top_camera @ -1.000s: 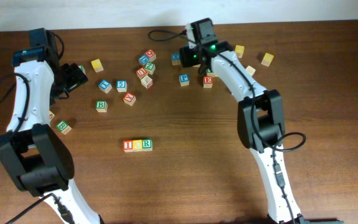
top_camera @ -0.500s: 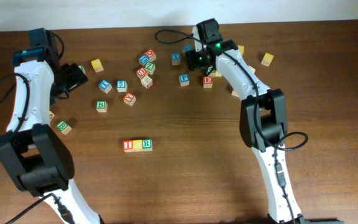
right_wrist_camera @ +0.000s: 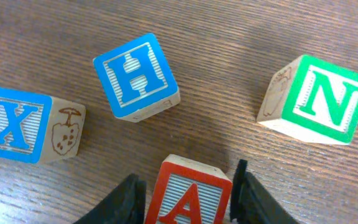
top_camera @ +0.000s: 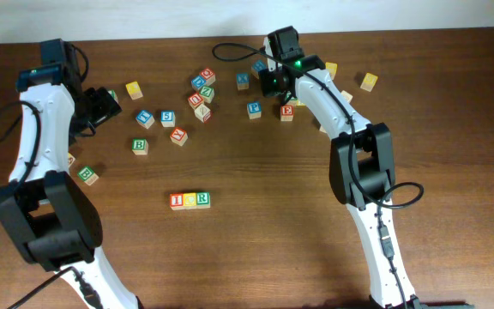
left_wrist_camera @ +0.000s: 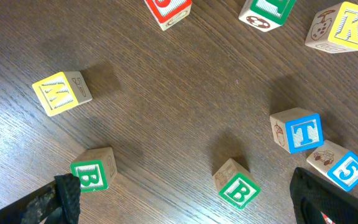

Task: Spell out ICRA
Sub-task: 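Lower the open right gripper onto the red A block and close, then carry the A block with the right gripper toward the R block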

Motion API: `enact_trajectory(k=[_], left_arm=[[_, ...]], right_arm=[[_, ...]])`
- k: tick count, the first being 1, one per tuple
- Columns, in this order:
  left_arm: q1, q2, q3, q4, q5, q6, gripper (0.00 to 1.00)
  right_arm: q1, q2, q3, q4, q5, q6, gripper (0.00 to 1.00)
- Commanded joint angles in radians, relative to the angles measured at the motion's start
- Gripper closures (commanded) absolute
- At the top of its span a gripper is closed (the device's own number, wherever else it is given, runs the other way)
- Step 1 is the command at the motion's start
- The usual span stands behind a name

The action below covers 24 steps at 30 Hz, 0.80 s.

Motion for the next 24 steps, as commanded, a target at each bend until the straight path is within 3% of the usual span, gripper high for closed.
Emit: enact_trajectory(k=[1,3,8,14,24], left_arm=[[0.008,0.007,0.009,0.000,0.003,0.002,0.01],[0.008,0.007,0.009,0.000,0.003,0.002,0.01],[0.008,0.007,0.009,0.000,0.003,0.002,0.01],[0.008,0.007,0.009,0.000,0.003,0.002,0.01],[0.008,0.007,0.009,0.000,0.003,0.002,0.01]], right_arm=[[0.004,-0.023,0.027,-0.008,0.010,0.004,0.73],[0.005,-0.026,0.029,-0.007,0.010,0.004,0.73],[0.005,-0.086,0.034,-0.015,0.010,0.003,0.89],[0.005,-0.231,0.034,-0.097,0.010,0.003,0.94],[0.006,-0.326,0.021,-0.547,-0.089,0.004,0.94]])
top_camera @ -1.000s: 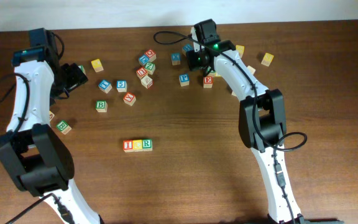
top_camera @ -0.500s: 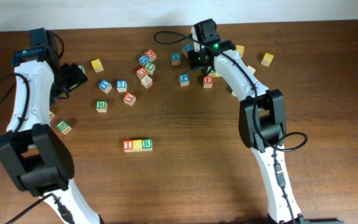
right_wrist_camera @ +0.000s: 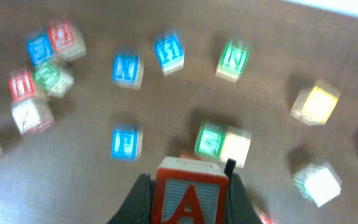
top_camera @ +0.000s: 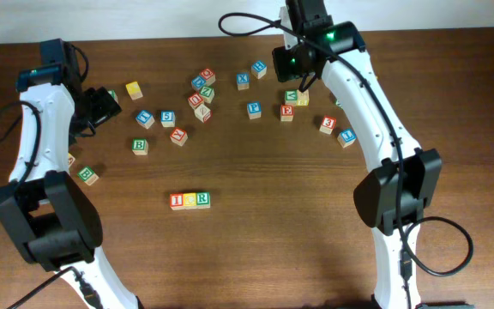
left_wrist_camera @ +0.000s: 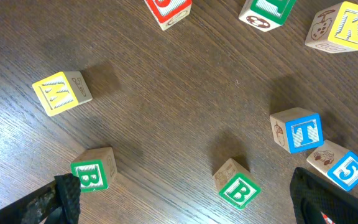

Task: Spell out ICRA
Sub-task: 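Carry the A block with the right gripper toward the R block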

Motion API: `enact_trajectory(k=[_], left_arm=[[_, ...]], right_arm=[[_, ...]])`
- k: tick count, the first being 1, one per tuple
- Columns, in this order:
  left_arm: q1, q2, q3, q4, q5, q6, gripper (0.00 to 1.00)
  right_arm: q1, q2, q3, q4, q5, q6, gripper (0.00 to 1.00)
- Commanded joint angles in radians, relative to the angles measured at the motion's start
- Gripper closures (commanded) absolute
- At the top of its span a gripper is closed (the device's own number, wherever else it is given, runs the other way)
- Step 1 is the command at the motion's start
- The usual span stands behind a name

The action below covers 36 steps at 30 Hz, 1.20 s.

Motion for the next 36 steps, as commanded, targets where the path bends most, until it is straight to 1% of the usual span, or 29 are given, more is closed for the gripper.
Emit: enact_trajectory(k=[1,3,6,13,18,28,36], left_arm=[[0.008,0.007,0.009,-0.001,0.003,0.002,0.01],[0.008,0.007,0.009,-0.001,0.003,0.002,0.01],[0.008,0.007,0.009,-0.001,0.003,0.002,0.01],[0.008,0.007,0.009,-0.001,0.003,0.002,0.01],[0.008,0.007,0.009,-0.001,0.003,0.002,0.01],[0.008,0.007,0.009,-0.001,0.003,0.002,0.01],[0.008,0.007,0.009,-0.001,0.003,0.002,0.01]], right_arm=[[0.008,0.017,-0.019,-0.149,-0.100,0.007,0.94],[0.019,0.025,-0.043,-0.210,-0.136,0.007,0.94],[0.047,0.025,-0.115,-0.235,-0.145,0.015,0.94],[0.159,0.025,-0.305,-0.204,-0.144,0.059,0.94],[0.241,0.025,-0.379,-0.191,-0.144,0.125,0.94],[0.386,0.025,-0.395,-0.142,-0.143,0.222,0.93],[0.425,0.025,-0.396,-0.134,-0.136,0.245,0.90]])
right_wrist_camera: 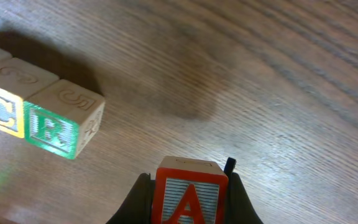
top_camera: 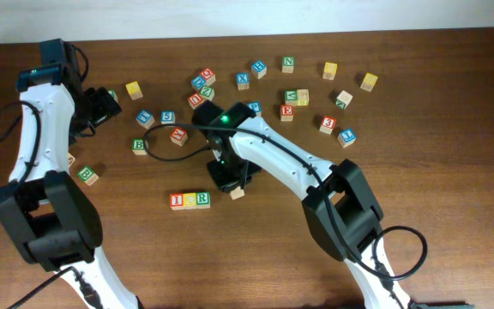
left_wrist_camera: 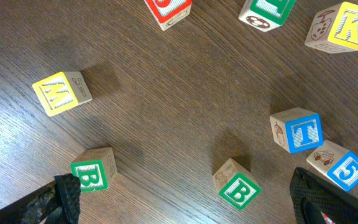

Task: Spell out ICRA
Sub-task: 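Carry the A block with the right gripper toward the R block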

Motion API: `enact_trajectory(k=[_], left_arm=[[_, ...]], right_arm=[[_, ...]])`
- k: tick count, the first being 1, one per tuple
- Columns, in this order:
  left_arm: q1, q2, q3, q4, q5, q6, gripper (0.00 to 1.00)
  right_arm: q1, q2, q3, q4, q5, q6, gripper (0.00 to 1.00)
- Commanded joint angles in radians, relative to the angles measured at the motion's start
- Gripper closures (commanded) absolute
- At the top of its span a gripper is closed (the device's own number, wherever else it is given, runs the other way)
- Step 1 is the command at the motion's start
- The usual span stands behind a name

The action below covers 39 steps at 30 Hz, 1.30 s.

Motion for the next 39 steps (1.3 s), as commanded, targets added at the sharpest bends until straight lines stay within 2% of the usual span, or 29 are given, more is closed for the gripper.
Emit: enact_trajectory(k=[1,16,32,35,39], left_arm=[[0.008,0.007,0.009,-0.001,0.003,0.002,0.01],[0.008,0.007,0.009,-0.001,0.003,0.002,0.01],[0.008,0.007,0.009,-0.001,0.003,0.002,0.01],[0.008,0.007,0.009,-0.001,0.003,0.002,0.01],[0.008,0.007,0.009,-0.001,0.003,0.002,0.01]], right_arm=[[0.005,0.008,-0.010,0.001,-0.005,0.013,0.89],[0.004,0.009,-0.010,0.036,0.053,0.013,0.90],[0.005,0.018,-0.010,0.067,0.090,0.099,0.89],[0.005,0.018,-0.012,0.069,0.091,0.099,0.83],[0.005,0.018,-0.032,0.084,0.090,0.099,0.83]])
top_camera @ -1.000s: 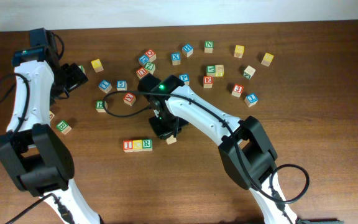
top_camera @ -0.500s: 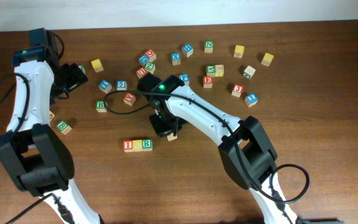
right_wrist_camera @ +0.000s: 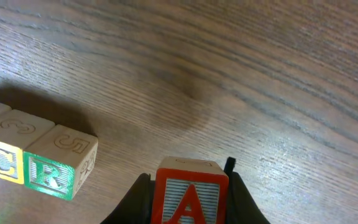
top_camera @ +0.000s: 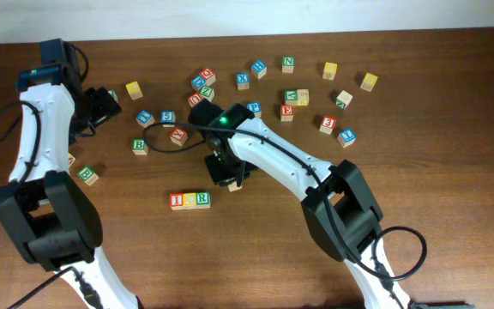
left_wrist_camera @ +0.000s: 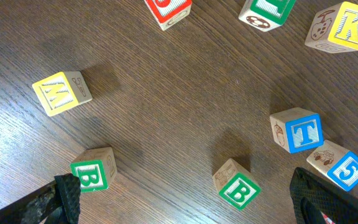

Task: Spell out ICRA
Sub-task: 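Carry the A block with the right gripper toward the R block, then lower the A block right of the R block and open the right gripper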

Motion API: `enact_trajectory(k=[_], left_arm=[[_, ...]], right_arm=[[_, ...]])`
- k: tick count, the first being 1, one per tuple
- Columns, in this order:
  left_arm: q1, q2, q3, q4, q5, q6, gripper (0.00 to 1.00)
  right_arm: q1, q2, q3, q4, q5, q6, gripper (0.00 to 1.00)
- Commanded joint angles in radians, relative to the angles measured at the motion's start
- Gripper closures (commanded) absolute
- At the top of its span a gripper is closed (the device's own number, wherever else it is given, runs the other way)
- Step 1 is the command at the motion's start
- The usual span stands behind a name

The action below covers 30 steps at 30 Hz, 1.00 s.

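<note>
A row of blocks I, C, R (top_camera: 189,200) lies on the brown table, its green R block (right_wrist_camera: 56,163) at the right end beside the yellow C block (right_wrist_camera: 2,158). My right gripper (right_wrist_camera: 190,199) is shut on the red A block (right_wrist_camera: 190,196), held above the table up and to the right of the R; overhead the A block (top_camera: 232,184) shows under the gripper. My left gripper (left_wrist_camera: 185,202) hangs open at the far left over two green B blocks (left_wrist_camera: 238,188), holding nothing.
Loose letter blocks are scattered across the back of the table (top_camera: 418,215), among them a yellow W (left_wrist_camera: 59,92), blue T (left_wrist_camera: 300,130), blue 5 (left_wrist_camera: 344,167) and yellow K (left_wrist_camera: 345,25). A black cable (top_camera: 157,137) loops by the right arm.
My right gripper, still holding the red A block, has shifted a little away from the I C R row. The left arm has not moved.
My right gripper stood around the red A among the far blocks near H, X and N. Then it held the A lifted above that cluster. Then it carried the A to the right of the R block, where it hovers now.
</note>
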Motion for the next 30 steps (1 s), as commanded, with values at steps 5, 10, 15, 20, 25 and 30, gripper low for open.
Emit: enact_trajectory(k=[5,10,15,20,25,30], left_arm=[[0.008,0.007,0.009,-0.001,0.003,0.002,0.01],[0.008,0.007,0.009,-0.001,0.003,0.002,0.01],[0.008,0.007,0.009,-0.001,0.003,0.002,0.01],[0.008,0.007,0.009,-0.001,0.003,0.002,0.01],[0.008,0.007,0.009,-0.001,0.003,0.002,0.01],[0.008,0.007,0.009,-0.001,0.003,0.002,0.01]], right_arm=[[0.003,0.018,-0.071,0.029,0.015,0.013,0.80],[0.003,0.018,-0.073,0.032,0.015,0.013,0.75],[0.003,0.018,-0.073,0.031,0.015,0.013,0.69],[0.003,0.018,-0.073,0.012,0.014,0.013,0.63],[0.003,0.018,-0.073,-0.001,-0.005,0.022,0.76],[0.003,0.018,-0.073,0.002,-0.024,0.039,0.76]])
